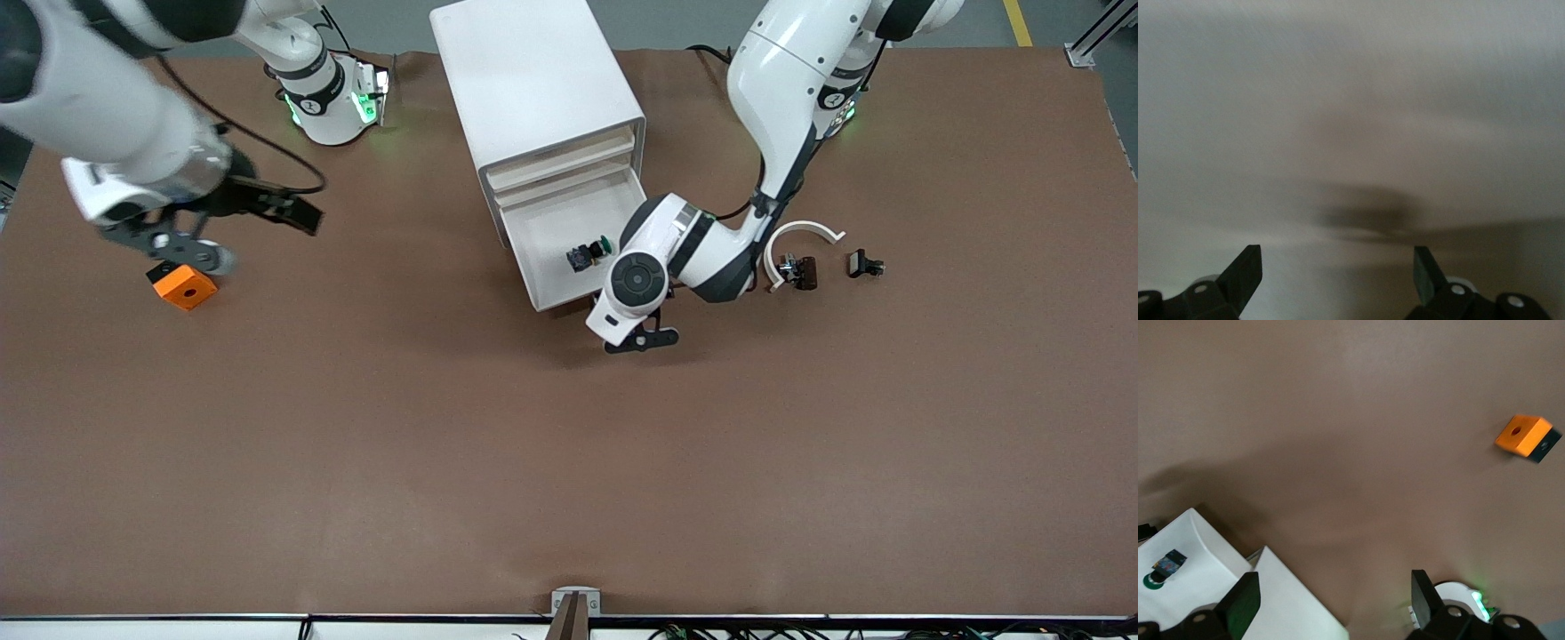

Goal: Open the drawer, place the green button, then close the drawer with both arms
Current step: 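Push the drawer shut with the left gripper while the right gripper returns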

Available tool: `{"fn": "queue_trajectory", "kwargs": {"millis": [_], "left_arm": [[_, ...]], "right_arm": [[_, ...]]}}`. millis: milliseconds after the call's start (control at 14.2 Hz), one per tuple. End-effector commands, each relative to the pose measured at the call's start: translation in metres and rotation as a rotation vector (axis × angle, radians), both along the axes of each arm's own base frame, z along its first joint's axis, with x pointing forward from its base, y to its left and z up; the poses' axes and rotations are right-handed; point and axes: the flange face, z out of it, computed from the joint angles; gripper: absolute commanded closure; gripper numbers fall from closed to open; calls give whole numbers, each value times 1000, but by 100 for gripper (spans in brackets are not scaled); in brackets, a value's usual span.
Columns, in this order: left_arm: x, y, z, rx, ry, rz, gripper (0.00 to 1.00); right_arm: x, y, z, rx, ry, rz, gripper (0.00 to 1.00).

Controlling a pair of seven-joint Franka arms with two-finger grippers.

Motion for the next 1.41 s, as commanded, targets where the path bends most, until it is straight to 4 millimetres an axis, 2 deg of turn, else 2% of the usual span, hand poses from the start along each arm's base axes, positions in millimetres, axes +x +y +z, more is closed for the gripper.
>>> {"fn": "queue_trajectory", "kwargs": {"millis": [0,211,423,704,845,915,1056,1197,1338], "left_arm": [[-14,-10,8,-22,24,54,0],[-36,-29,5,-21,46,52,0],[-66,-48,4,-14,80,61,0],[-104,-65,4,13,121,68,0],[-119,-72,2,21,140,65,0],[-122,-74,3,20,142,64,0],[-129,-80,5,11,148,50,0],[-140,-87,6,6,161,37,0],[-144,-87,3,7,174,40,0]], "right_arm": [[3,-48,0,25,-9,89,0],[9,-94,3,37,-25,166,0],[10,-123,9,43,-43,193,0],[5,-132,13,41,-63,182,0],[-14,-132,11,35,-128,180,0],[-23,-132,8,33,-150,180,0],[-25,-134,8,34,-135,179,0],[-24,-136,25,30,-161,164,0],[-23,-134,30,28,-171,169,0]]}}
